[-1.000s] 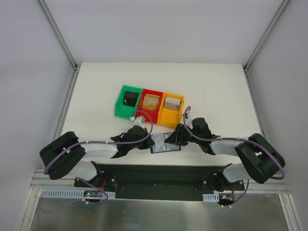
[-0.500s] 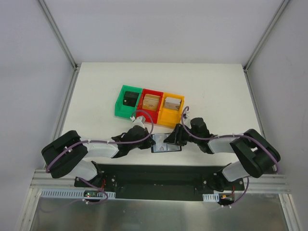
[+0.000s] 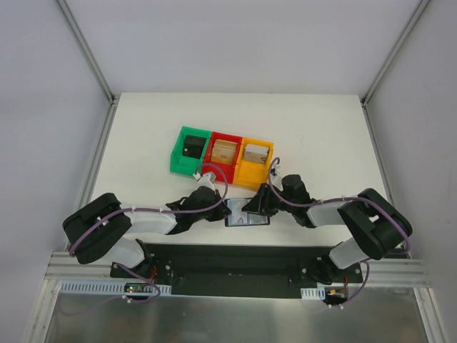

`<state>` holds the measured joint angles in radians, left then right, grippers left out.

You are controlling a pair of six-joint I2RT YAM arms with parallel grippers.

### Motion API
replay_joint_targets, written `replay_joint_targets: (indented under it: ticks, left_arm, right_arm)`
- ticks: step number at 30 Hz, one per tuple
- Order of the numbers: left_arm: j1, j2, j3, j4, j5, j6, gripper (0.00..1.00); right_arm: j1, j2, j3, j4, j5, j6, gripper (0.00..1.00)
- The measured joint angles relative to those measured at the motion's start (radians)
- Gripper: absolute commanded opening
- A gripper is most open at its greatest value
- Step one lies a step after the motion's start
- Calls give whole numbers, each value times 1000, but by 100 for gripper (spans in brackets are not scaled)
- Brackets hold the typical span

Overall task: Take the credit cards out of the card holder
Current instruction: Remove the credit card from the card holder.

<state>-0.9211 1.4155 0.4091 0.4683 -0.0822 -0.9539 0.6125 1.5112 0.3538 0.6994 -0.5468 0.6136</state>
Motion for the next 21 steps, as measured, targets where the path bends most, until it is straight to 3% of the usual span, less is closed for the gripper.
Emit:
replay_joint_targets:
  ticks: [21]
  left_arm:
    - [6,20,0,31,3,-3,0]
  right_arm:
    - [-7,56,-1,65,-14,35,41]
